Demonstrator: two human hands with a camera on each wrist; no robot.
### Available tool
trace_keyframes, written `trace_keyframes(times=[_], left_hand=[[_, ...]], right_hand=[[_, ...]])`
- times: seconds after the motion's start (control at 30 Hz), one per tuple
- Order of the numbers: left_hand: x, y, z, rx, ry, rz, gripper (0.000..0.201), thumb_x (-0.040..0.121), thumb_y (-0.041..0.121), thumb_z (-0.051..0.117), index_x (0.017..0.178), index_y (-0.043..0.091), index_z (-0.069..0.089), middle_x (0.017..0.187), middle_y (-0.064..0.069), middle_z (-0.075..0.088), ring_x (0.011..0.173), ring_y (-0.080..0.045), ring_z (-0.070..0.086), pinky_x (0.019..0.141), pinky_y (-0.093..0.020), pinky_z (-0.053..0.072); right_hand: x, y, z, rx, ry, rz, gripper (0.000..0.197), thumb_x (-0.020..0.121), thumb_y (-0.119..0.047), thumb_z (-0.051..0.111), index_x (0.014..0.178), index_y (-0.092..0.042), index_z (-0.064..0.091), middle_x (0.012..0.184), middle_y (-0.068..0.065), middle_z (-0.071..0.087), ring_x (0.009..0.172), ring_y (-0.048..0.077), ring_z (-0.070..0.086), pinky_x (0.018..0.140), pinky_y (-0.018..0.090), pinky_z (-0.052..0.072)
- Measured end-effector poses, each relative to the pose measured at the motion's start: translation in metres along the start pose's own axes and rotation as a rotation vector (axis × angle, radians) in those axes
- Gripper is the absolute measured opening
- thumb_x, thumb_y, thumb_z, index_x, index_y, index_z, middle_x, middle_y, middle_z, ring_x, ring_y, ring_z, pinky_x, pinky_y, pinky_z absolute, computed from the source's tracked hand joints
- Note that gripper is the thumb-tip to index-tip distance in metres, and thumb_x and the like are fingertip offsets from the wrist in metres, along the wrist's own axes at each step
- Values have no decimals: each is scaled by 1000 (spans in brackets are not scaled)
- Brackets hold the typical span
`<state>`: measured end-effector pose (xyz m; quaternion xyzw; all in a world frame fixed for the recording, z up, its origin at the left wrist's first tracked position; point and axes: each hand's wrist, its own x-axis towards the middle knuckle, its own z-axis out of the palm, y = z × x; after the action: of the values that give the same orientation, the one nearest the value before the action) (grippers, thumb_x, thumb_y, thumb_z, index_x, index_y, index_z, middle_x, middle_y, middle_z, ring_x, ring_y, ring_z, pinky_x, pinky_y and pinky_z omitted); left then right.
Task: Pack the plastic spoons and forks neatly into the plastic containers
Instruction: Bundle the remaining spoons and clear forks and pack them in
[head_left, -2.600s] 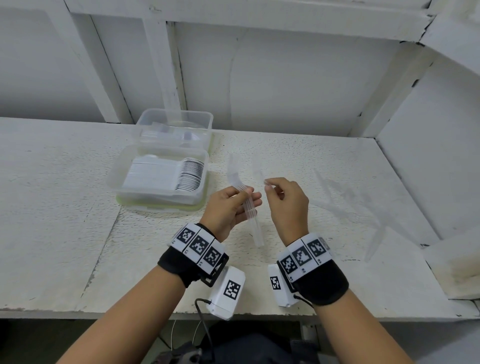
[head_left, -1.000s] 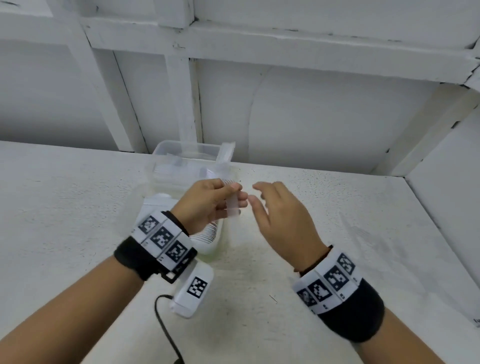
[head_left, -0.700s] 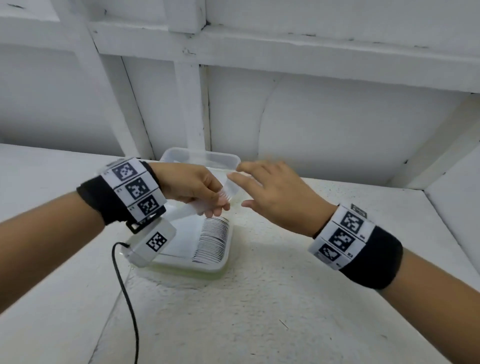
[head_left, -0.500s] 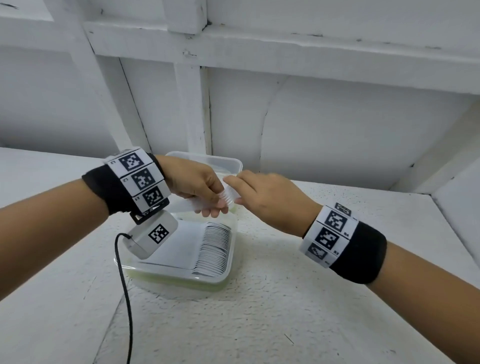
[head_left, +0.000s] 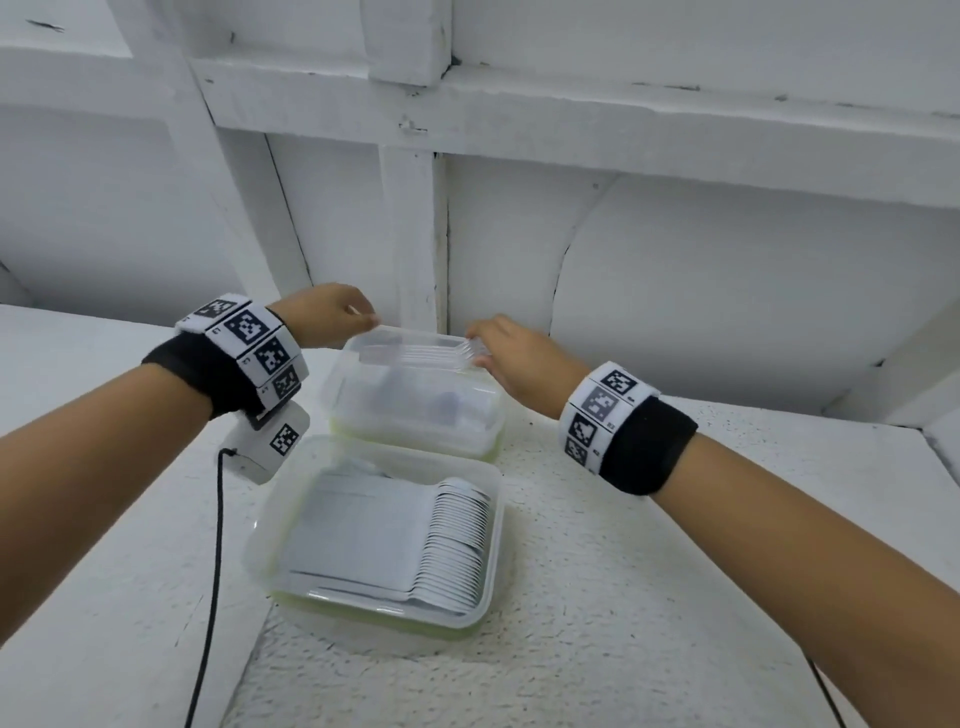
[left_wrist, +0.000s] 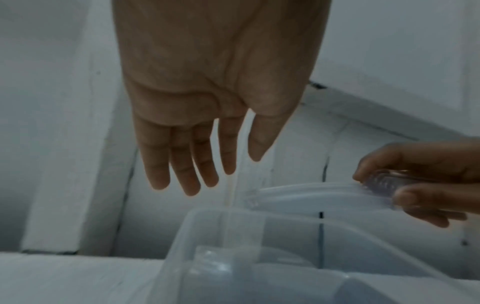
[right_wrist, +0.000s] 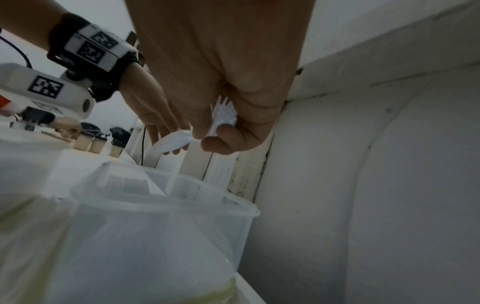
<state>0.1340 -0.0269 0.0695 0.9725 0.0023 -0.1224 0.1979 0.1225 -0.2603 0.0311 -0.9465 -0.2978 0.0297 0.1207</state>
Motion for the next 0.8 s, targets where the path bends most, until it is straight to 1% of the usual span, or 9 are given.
trace_keyframes(times=[0.07, 0.13, 0.23, 0.3, 0.43, 0.5, 0.63, 0.73, 0.8], left_hand=[[9, -14, 5, -39, -28, -109, 30, 96, 25, 47, 116, 5, 58, 102, -9, 62, 90, -24, 58, 77, -32, 48], [13, -24, 13, -107, -69, -205, 28, 96, 21, 48, 111, 1, 58, 100, -10, 59, 88, -25, 58, 74, -32, 50], [16, -30, 24, -214, -97, -286, 18, 96, 15, 49, 94, 1, 59, 87, -10, 60, 73, -23, 60, 66, -29, 50], [19, -34, 28, -252, -83, -298, 17, 96, 12, 49, 90, 0, 59, 80, -9, 61, 67, -19, 61, 65, -28, 51], [21, -39, 31, -280, -56, -305, 19, 95, 8, 48, 100, -4, 61, 92, -15, 65, 69, -21, 63, 70, -32, 54], [21, -39, 31, -283, -63, -305, 21, 95, 9, 48, 101, -5, 61, 93, -16, 66, 68, -20, 63, 71, -32, 55], [20, -39, 31, -299, -59, -303, 21, 95, 8, 47, 102, -5, 62, 94, -16, 65, 69, -20, 63, 75, -34, 55], [20, -40, 32, -310, -59, -304, 23, 95, 9, 47, 104, -5, 62, 97, -17, 66, 76, -26, 65, 80, -37, 55], [20, -40, 32, -315, -61, -302, 22, 95, 9, 47, 105, -5, 61, 97, -16, 66, 77, -26, 64, 80, -36, 55]], right_hand=[[13, 2, 6, -26, -12, 11, 32, 100, -17, 39, 130, -7, 42, 127, 12, 46, 97, 33, 56, 79, 36, 44], [24, 4, 12, -50, -24, 15, 30, 100, -14, 39, 128, -5, 42, 125, 12, 46, 94, 34, 57, 74, 34, 42], [35, 3, 20, -74, -59, 12, 29, 99, -11, 40, 127, -4, 42, 124, 15, 46, 93, 35, 56, 76, 37, 43], [38, 2, 25, -72, -77, 7, 30, 99, -11, 39, 128, -4, 41, 124, 15, 46, 94, 34, 56, 75, 36, 42], [44, 0, 39, -67, -99, 21, 31, 97, -4, 41, 127, -5, 41, 124, 14, 48, 97, 33, 56, 76, 34, 44], [46, -2, 47, -99, -117, 29, 33, 95, 0, 42, 128, -5, 40, 123, 14, 48, 98, 34, 57, 79, 39, 49], [49, -5, 50, -3, -131, 84, 29, 95, -7, 39, 124, -8, 45, 122, 10, 53, 103, 31, 56, 86, 42, 47], [51, -3, 47, 21, -156, 155, 27, 92, -13, 41, 116, -16, 52, 113, 2, 61, 104, 24, 57, 90, 36, 46], [52, -6, 45, 30, -217, 178, 26, 92, -15, 43, 117, -14, 52, 113, 2, 61, 104, 23, 57, 88, 32, 45]])
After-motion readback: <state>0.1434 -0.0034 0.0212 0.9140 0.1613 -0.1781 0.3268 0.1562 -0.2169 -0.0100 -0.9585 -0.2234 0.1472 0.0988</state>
